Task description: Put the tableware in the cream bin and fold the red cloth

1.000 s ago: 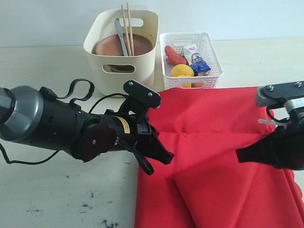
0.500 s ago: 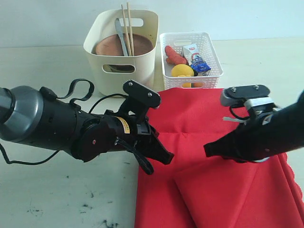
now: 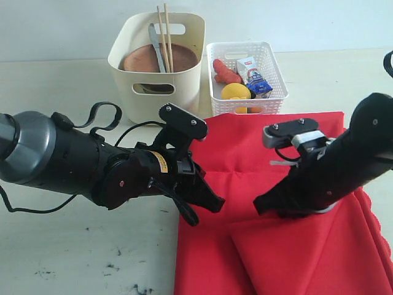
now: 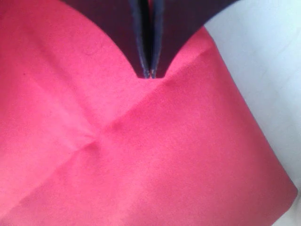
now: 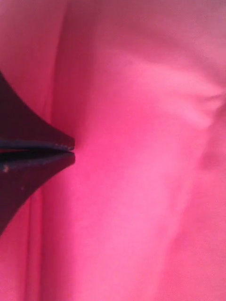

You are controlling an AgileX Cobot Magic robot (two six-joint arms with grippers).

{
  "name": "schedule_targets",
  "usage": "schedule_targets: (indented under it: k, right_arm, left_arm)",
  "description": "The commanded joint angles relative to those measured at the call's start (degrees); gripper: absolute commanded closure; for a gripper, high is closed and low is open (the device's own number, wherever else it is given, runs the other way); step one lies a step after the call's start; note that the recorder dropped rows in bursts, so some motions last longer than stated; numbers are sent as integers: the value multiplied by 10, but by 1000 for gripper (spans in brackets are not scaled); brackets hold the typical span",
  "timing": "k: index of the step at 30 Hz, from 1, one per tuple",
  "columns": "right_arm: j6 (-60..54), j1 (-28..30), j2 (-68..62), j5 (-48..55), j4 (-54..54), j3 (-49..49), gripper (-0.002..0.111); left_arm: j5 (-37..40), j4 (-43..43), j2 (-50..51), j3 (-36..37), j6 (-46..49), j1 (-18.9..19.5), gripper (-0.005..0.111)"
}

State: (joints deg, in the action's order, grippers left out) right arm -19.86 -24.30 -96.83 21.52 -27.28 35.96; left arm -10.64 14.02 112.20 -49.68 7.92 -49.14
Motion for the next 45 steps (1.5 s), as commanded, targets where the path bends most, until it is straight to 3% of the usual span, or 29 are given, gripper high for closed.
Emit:
schedule_targets:
  k: [1,7,12,18,22,24,26,29,31,34,38,42,45]
  right_arm:
    - [111,0,30,6,103,-54,108]
    - [328,0,160,-20,251,-143,108]
    - [422,0,323,-3,324,-167,108]
    - [451,0,476,-32,354,-167,108]
    - [450,0,496,-46,333,-167,108]
    - [445,0,482,-58,310,-166,108]
    - [362,0,428,-54,225,-155,108]
    - [130,0,276,-102,19,-134,108]
    - [58,0,213,-112,-38,-111,108]
    - [-8,0,101,-116,-53,-61,108]
    - [-42,1,4,-168,-31,-48,108]
    - [-42,7,-12,-170,-22,-60,108]
    - [-41,58,-5,-180,-22,-96,108]
  left_arm:
    - [-3,3,1,-2,-4,1,104]
    - [-2,3,1,-2,-3,1,104]
    - [-2,3,1,-2,5,1,104]
    - [7,3,-8,-2,9,1,104]
    - [49,3,-47,-2,9,1,104]
    - [76,3,-74,-1,9,1,104]
    - [74,4,-118,20,5,4,104]
    - [-23,35,-193,101,4,31,104]
    - [-35,38,-221,136,4,49,104]
    - [-46,48,-261,185,4,80,104]
    - [-66,49,-288,222,18,86,104]
    - [-74,51,-291,231,37,86,104]
    - [-74,51,-291,231,37,86,104]
